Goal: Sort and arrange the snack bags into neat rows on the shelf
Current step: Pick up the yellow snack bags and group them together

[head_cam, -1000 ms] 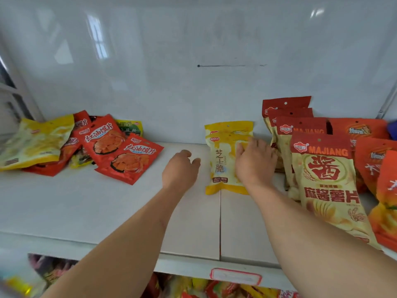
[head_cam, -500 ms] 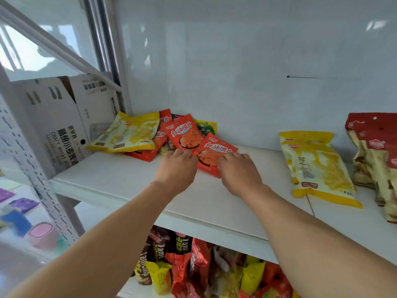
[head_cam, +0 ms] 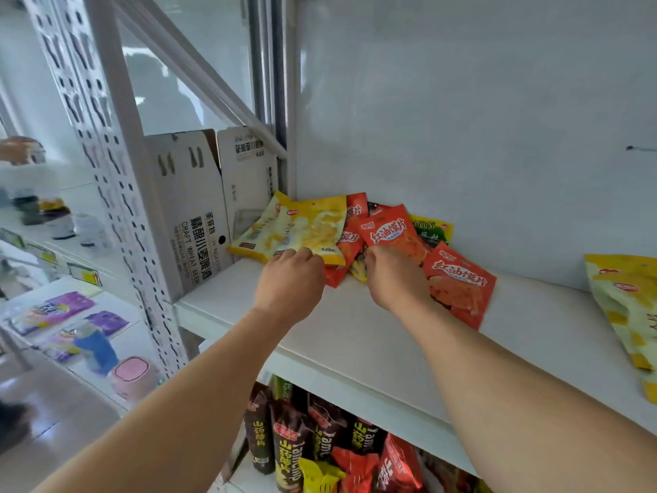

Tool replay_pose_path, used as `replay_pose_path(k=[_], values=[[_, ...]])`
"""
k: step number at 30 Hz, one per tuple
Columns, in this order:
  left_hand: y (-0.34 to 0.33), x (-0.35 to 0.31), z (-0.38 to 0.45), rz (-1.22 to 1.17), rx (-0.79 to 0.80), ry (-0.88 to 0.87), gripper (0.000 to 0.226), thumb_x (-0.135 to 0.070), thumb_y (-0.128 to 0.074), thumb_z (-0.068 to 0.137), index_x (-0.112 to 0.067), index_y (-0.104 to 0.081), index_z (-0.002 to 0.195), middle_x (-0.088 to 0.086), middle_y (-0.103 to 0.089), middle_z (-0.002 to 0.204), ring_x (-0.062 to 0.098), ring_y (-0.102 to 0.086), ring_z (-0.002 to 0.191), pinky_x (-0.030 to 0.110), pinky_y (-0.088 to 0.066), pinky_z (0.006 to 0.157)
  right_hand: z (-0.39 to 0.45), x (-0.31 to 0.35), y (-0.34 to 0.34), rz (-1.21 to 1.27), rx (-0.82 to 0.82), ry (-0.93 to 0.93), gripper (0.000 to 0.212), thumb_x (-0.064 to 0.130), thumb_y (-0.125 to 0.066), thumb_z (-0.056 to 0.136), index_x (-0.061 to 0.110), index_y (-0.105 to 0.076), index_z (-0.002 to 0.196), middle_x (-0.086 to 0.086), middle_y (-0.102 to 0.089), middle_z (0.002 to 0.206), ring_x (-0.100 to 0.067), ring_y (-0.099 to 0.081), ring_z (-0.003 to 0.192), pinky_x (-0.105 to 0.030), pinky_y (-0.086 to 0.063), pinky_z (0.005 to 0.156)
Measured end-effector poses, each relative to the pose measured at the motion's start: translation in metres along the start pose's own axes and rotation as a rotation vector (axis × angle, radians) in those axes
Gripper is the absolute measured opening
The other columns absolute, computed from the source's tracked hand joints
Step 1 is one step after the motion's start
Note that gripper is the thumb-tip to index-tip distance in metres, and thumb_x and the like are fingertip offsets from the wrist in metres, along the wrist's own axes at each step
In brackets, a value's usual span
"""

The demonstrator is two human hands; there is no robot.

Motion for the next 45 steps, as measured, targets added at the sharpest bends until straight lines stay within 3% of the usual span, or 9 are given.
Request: replay_pose_path(k=[5, 10, 16, 19, 23, 32, 38, 41, 45], values=[[-0.017, 0.044, 0.032, -0.159, -0.040, 0.246, 0.028, -0.031, -0.048, 0.101, -0.017, -0.069, 0.114, 0.002, -0.065, 0.114, 0.028, -0.062, 0.102, 0.032, -0.040, 0.066, 0.051, 0.029, -0.026, 0.168, 0.058, -0.108, 0.036, 0.035, -0.040, 0.104, 0.010, -0.056, 0.124, -0.012, -0.063, 0.123, -0.033, -0.060, 0.111, -0.037, -0.042, 0.079], [-0.040, 0.085, 0.070, -0.394, 0.053, 0.492, 0.042, -0.039, -0.048, 0.101, -0.020, -0.055, 0.137, 0.003, -0.055, 0.139, 0.027, -0.056, 0.121, 0.036, -0.046, 0.087, 0.095, 0.041, -0.047, 0.202, 0.103, -0.219, 0.062, 0.058, -0.037, 0.099, 0.007, -0.051, 0.131, -0.015, -0.061, 0.127, -0.035, -0.059, 0.115, -0.039, -0.046, 0.083], [-0.067, 0.125, 0.104, -0.397, 0.128, 0.614, 0.052, -0.046, -0.047, 0.098, -0.014, -0.052, 0.139, 0.014, -0.051, 0.141, 0.035, -0.047, 0.129, 0.042, -0.041, 0.103, 0.116, 0.051, -0.068, 0.156, 0.183, -0.337, 0.086, 0.078, -0.037, 0.087, 0.009, -0.044, 0.138, -0.012, -0.056, 0.134, -0.033, -0.055, 0.122, -0.040, -0.045, 0.087], [-0.085, 0.144, 0.118, -0.418, 0.228, 0.707, 0.059, -0.059, -0.042, 0.092, -0.016, -0.058, 0.131, 0.014, -0.058, 0.134, 0.036, -0.054, 0.120, 0.046, -0.047, 0.100, 0.119, 0.053, -0.078, 0.136, 0.194, -0.370, 0.092, 0.082, -0.045, 0.081, 0.009, -0.043, 0.138, -0.012, -0.053, 0.135, -0.033, -0.053, 0.123, -0.043, -0.047, 0.090], [-0.108, 0.155, 0.127, -0.478, 0.324, 0.784, 0.081, -0.077, -0.023, 0.076, -0.023, -0.060, 0.123, 0.011, -0.064, 0.120, 0.034, -0.061, 0.107, 0.048, -0.051, 0.092, 0.119, 0.051, -0.084, 0.209, 0.215, -0.450, 0.092, 0.078, -0.057, 0.077, 0.009, -0.045, 0.137, -0.011, -0.056, 0.134, -0.032, -0.057, 0.120, -0.041, -0.049, 0.089], [-0.107, 0.159, 0.130, -0.396, 0.394, 0.721, 0.060, -0.061, -0.041, 0.093, -0.016, -0.055, 0.130, 0.014, -0.058, 0.133, 0.036, -0.055, 0.122, 0.045, -0.047, 0.099, 0.121, 0.051, -0.081, 0.580, 0.227, -0.540, 0.067, 0.041, -0.081, 0.078, 0.005, -0.059, 0.130, -0.008, -0.065, 0.128, -0.028, -0.063, 0.114, -0.035, -0.051, 0.094], [-0.107, 0.163, 0.123, -0.347, 0.413, 0.631, 0.068, -0.068, -0.054, 0.084, -0.019, -0.058, 0.131, 0.011, -0.061, 0.131, 0.034, -0.057, 0.119, 0.042, -0.046, 0.098, 0.113, 0.048, -0.074, 0.778, 0.176, -0.640, 0.050, 0.024, -0.083, 0.079, 0.005, -0.063, 0.121, -0.006, -0.068, 0.118, -0.023, -0.065, 0.097, -0.029, -0.051, 0.077], [-0.102, 0.164, 0.122, -0.368, 0.396, 0.623, 0.061, -0.066, -0.061, 0.079, -0.027, -0.062, 0.127, 0.007, -0.060, 0.131, 0.033, -0.055, 0.120, 0.043, -0.044, 0.098, 0.108, 0.050, -0.072, 0.784, 0.131, -0.642, 0.041, 0.025, -0.082, 0.080, 0.009, -0.057, 0.108, -0.002, -0.064, 0.106, -0.017, -0.059, 0.085, -0.023, -0.044, 0.058], [-0.098, 0.164, 0.122, -0.385, 0.357, 0.633, 0.059, -0.055, -0.070, 0.078, -0.018, -0.064, 0.123, 0.010, -0.054, 0.134, 0.033, -0.052, 0.121, 0.041, -0.047, 0.094, 0.101, 0.049, -0.071, 0.847, 0.062, -0.645, 0.028, 0.023, -0.081, 0.081, 0.016, -0.058, 0.094, 0.001, -0.065, 0.093, -0.011, -0.060, 0.073, -0.022, -0.044, 0.057]])
Point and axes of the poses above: each hand's wrist, its own z-axis towards the middle knuckle, its own y-axis out of the back of the hand, x = y × z, the point moved 2 cm from there along z, towards the middle knuckle
